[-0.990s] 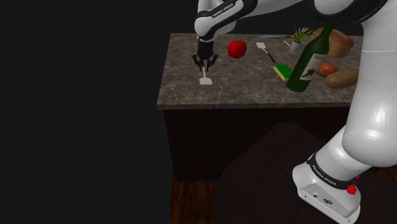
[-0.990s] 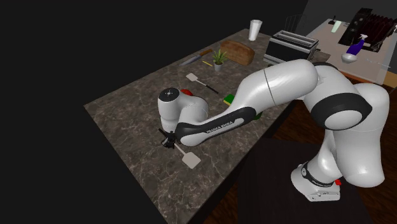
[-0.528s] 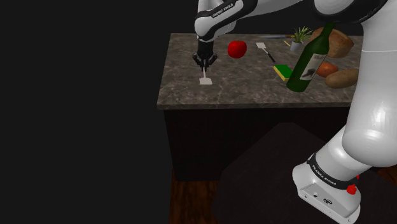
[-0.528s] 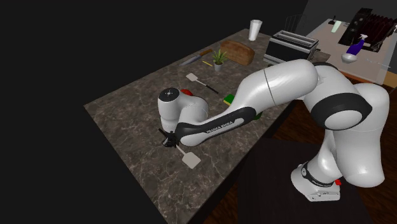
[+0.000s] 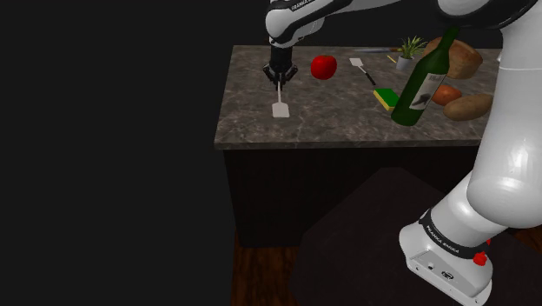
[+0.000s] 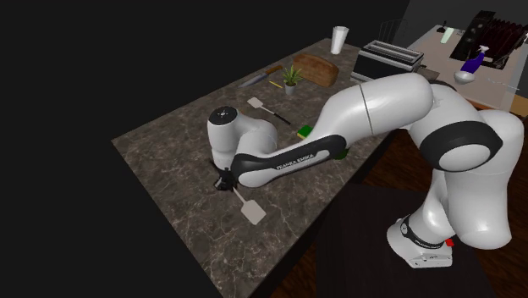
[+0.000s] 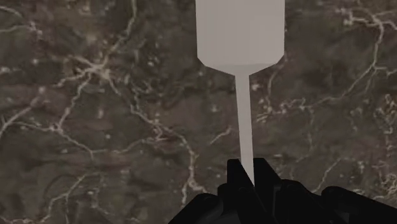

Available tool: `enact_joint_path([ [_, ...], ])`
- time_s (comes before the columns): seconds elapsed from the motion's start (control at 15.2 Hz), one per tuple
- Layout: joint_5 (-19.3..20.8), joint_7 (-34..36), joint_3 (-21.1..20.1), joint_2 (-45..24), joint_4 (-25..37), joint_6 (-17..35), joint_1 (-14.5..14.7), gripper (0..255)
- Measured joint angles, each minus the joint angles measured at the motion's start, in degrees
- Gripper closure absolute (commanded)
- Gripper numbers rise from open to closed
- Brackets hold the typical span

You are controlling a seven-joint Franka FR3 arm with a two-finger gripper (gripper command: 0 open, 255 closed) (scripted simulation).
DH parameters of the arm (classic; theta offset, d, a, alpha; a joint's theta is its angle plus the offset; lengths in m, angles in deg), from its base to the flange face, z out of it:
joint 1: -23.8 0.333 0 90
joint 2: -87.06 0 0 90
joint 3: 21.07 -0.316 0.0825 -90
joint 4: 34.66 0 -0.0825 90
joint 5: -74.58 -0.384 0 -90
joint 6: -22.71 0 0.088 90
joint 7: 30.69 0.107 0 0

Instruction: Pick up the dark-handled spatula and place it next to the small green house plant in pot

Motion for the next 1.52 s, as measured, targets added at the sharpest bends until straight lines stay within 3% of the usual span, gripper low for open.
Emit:
enact_joint_path([
  [1.52,-0.52,-0.77,-0.22,3.65,12.4,-16.04,0.11,255],
])
